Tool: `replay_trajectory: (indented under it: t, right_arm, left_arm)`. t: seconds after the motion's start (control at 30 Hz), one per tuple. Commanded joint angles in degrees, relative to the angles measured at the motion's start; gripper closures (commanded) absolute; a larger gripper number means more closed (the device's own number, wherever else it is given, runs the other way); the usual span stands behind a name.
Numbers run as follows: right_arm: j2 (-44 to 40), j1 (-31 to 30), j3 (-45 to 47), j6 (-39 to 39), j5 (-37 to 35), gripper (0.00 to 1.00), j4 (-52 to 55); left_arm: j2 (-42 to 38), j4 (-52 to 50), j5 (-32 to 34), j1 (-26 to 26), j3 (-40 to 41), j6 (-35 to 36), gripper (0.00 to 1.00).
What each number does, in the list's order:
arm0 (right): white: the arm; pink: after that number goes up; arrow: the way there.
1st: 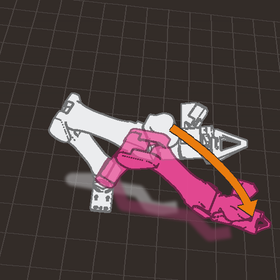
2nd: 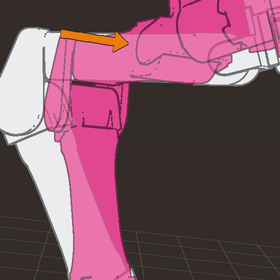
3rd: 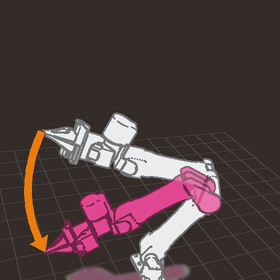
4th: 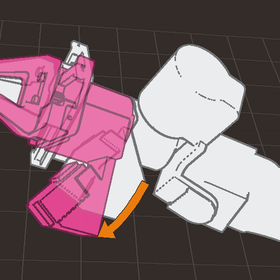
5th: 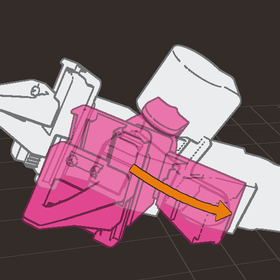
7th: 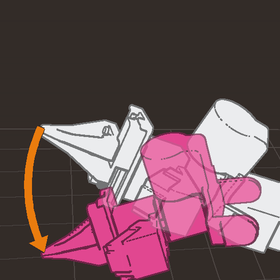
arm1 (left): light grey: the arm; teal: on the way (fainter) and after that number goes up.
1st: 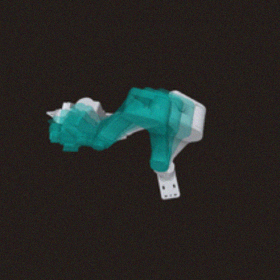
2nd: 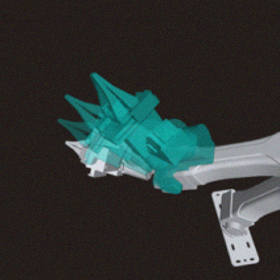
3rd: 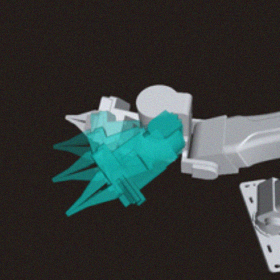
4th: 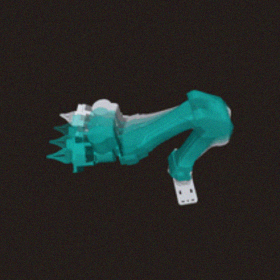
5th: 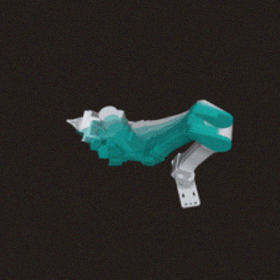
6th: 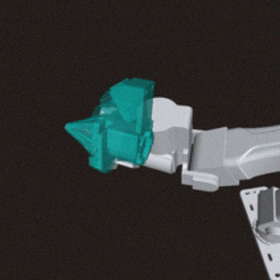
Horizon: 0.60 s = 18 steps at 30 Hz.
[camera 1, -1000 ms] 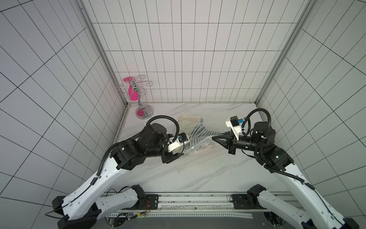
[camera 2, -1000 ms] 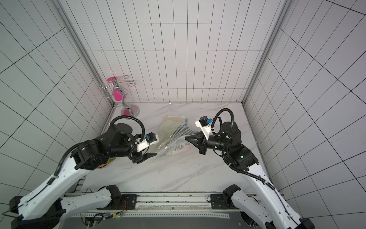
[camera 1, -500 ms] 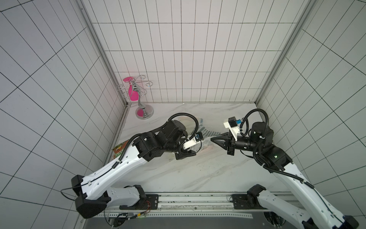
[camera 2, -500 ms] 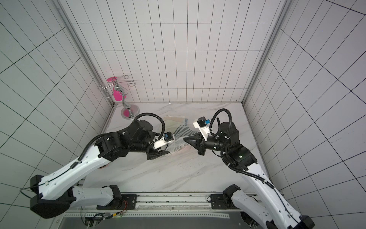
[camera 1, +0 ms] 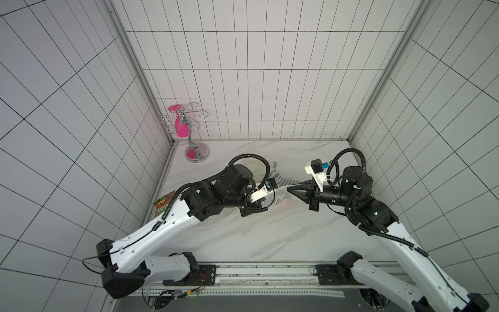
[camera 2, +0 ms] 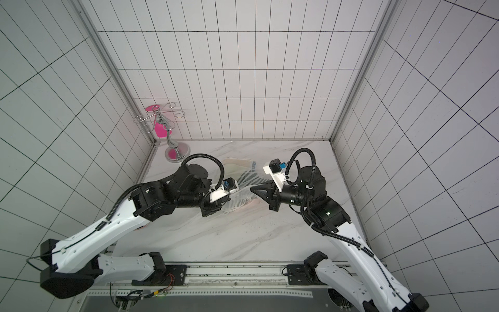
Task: Place the folded towel into the vacuum bag
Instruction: Close the vacuum bag at the center of the board.
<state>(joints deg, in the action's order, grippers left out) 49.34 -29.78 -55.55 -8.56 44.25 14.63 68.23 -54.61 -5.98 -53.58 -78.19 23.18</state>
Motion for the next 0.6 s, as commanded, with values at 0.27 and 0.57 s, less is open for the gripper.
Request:
replay_trajectory:
  t: [0.27,0.57]
  right_arm:
    - [-3.75,1.32,-2.87,-2.69,-1.42,1.0,-4.42]
    - [-5.3,4.76,-3.66,-4.45,1.12,1.0,-5.36]
  left_arm:
    - [-8.94,1.23,-3.58,3.91,9.26,1.6,0.99]
    - [-8.41,-6.79,1.65,4.54,12.25,3.56,0.99]
